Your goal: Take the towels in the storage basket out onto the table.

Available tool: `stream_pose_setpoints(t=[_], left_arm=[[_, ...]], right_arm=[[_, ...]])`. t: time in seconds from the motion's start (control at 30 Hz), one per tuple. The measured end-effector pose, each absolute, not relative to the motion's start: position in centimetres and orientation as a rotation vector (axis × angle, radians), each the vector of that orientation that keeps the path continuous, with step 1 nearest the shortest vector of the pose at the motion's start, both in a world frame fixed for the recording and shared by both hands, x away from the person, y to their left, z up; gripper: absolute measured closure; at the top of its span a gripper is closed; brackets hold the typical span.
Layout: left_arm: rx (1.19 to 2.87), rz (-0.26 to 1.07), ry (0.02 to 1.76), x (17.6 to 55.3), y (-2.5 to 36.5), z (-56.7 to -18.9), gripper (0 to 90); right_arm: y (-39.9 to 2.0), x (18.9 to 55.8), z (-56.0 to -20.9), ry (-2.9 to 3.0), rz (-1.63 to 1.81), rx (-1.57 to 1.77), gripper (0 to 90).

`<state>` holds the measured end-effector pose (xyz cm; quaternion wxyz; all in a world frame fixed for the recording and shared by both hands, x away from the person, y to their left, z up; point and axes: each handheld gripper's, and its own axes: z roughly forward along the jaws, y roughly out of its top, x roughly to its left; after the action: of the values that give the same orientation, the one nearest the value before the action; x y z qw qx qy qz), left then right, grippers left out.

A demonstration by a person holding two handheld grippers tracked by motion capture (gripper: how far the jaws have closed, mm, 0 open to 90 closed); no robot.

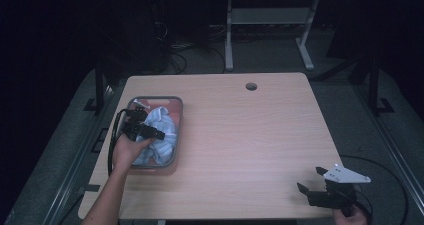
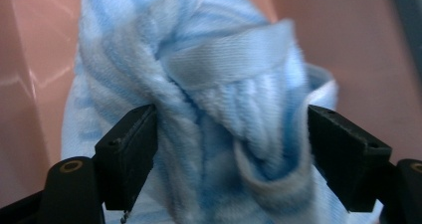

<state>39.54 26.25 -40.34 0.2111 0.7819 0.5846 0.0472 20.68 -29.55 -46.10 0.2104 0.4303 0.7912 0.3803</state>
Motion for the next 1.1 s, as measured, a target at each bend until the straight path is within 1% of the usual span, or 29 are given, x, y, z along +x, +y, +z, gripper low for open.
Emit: stream_pose_setpoints(t=[0.17,0.23,0.27,0.5,0.67,0.9,1.1], left_arm=[[2.230,0.135,1.646,39.9,25.8,-40.9,26.7],[2.250,0.136,1.647,39.9,25.6,-41.0,31.7],[2.270,0.135,1.644,40.0,25.5,-41.0,31.7],[2.335,0.126,1.639,40.1,25.2,-41.4,42.4],[2.374,0.144,1.622,40.3,24.8,-41.5,46.7],[2.398,0.175,1.611,40.0,24.4,-41.4,49.2],[2.397,0.157,1.599,40.0,24.4,-41.4,52.9]], right_arm=[[-29.5,20.7,-46.0,2.195,1.064,1.197,13.7],[-29.5,20.7,-46.0,2.196,1.067,1.190,13.7],[-29.5,20.7,-46.0,2.196,1.067,1.190,13.7],[-29.7,20.8,-46.0,2.199,1.066,1.190,13.7],[-29.6,20.9,-46.0,2.202,1.066,1.189,13.6],[-29.5,20.8,-46.0,2.208,1.070,1.176,13.7],[-29.3,20.7,-45.9,2.214,1.066,1.174,13.7]])
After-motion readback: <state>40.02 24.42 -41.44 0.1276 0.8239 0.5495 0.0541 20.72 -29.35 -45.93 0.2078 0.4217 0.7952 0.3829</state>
